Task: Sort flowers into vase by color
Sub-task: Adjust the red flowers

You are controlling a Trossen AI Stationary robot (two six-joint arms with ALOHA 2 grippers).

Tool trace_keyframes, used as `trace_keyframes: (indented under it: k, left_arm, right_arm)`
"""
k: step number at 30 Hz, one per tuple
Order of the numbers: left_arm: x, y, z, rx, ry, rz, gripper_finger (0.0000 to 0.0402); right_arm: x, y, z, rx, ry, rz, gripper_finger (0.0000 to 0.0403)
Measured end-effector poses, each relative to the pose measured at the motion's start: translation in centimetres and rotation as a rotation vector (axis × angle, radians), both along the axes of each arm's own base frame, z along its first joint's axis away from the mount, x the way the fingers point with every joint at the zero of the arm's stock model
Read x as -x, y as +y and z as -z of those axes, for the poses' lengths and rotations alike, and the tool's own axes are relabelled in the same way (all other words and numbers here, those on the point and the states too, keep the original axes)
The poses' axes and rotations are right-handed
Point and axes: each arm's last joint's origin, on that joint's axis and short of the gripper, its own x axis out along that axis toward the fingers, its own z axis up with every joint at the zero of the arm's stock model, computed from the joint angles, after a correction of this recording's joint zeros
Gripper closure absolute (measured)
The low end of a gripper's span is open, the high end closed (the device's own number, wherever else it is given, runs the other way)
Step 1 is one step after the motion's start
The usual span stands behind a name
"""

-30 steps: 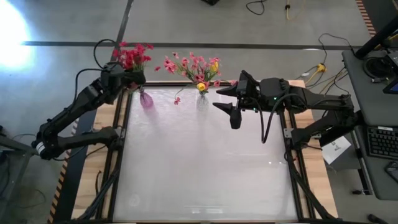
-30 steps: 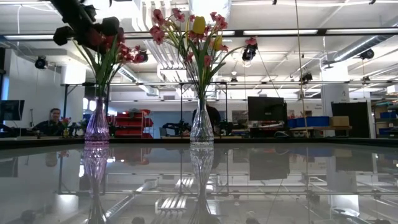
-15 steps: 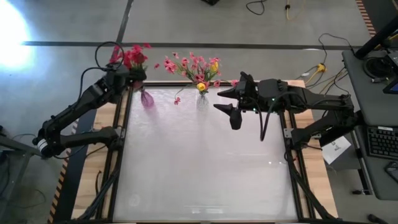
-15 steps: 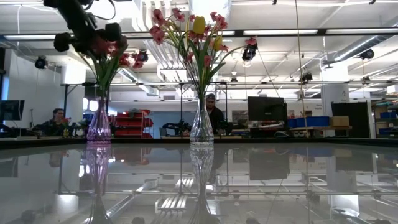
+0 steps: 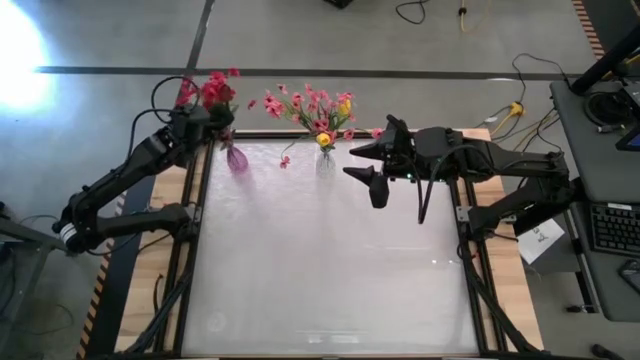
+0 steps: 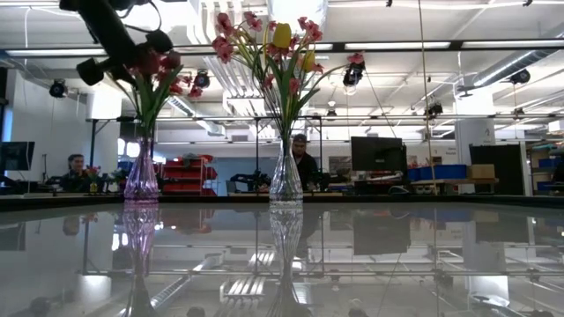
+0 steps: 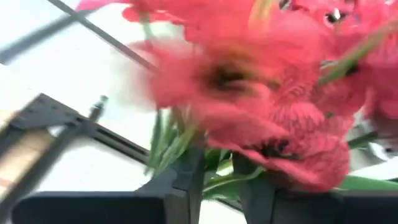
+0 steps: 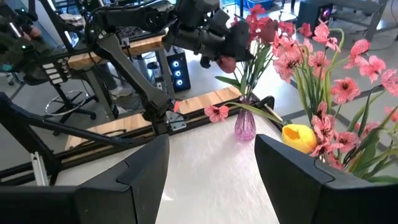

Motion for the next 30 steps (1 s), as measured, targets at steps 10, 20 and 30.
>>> trace_keyframes:
  k: [10,20,30]
  left_arm:
    - [0.5,-0.8,-1.7,0.014,-0.073,0.173,0.0386]
    - [0.6,-0.9,-1.0,0.063,-0.010,0.196,0.0359]
    - [1.0,-1.5,-1.4,0.035,0.050,0.295,0.0236]
  right_arm:
    - [0.6,0.0,-0.2,-0.120,-0.020,0.012,0.0174]
    - [0.7,0.0,0.4,-0.128,0.041,0.016,0.0174]
    - [1.2,0.0,0.6,-0.169,0.071,0.026,0.0174]
